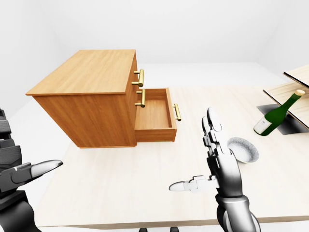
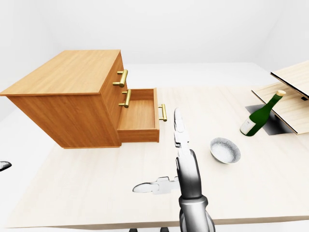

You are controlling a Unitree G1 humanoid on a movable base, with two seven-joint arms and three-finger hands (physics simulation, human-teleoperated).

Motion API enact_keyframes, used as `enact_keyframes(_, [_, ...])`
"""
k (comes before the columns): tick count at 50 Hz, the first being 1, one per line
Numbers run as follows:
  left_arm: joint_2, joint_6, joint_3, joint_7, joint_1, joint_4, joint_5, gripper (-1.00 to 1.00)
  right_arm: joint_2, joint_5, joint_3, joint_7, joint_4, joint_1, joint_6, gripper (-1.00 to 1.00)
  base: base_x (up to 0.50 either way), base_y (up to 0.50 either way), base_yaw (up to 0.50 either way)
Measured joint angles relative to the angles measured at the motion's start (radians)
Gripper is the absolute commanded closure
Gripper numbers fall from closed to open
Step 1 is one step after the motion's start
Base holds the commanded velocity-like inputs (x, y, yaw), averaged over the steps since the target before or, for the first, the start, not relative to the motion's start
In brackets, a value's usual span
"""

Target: Put the bowl on top of the cabinet.

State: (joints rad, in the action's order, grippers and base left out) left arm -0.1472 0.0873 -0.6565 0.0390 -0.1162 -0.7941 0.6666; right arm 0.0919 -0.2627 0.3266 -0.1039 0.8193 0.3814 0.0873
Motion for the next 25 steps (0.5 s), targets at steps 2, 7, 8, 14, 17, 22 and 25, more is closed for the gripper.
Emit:
enact_keyframes(2, [0.000, 0.000, 0.000, 0.000, 0.000, 0.000, 0.000, -1.00, 0.000, 0.000, 0.000, 0.000, 0.000, 0.000, 0.000, -1.00, 0.50, 0.00, 0.00])
enact_keyframes(7, [0.000, 0.000, 0.000, 0.001, 0.000, -0.001, 0.000, -1.00, -0.001, 0.000, -0.001, 0.000, 0.000, 0.000, 0.000, -1.00, 0.50, 0.00, 0.00])
enact_keyframes(8, [0.001, 0.000, 0.000, 0.001, 0.000, -0.001, 0.000, -1.00, -0.001, -0.001, -0.001, 0.000, 0.000, 0.000, 0.000, -1.00, 0.50, 0.00, 0.00])
enact_keyframes(14, [0.001, 0.000, 0.000, 0.001, -0.001, -0.001, 0.000, -1.00, -0.001, -0.001, -0.001, 0.001, 0.000, 0.000, 0.000, -1.00, 0.50, 0.00, 0.00])
enact_keyframes(17, [0.001, 0.000, 0.000, 0.001, -0.001, -0.002, 0.000, -1.00, -0.001, -0.001, -0.001, 0.001, 0.000, 0.000, 0.000, -1.00, 0.50, 0.00, 0.00])
enact_keyframes(22, [0.001, 0.000, 0.000, 0.001, -0.001, -0.002, 0.000, -1.00, -0.001, -0.001, -0.001, 0.001, 0.000, 0.000, 0.000, -1.00, 0.50, 0.00, 0.00])
enact_keyframes(25, [0.001, 0.000, 0.000, 0.001, -0.001, -0.002, 0.000, -1.00, -0.001, -0.001, -0.001, 0.001, 0.000, 0.000, 0.000, -1.00, 0.50, 0.00, 0.00])
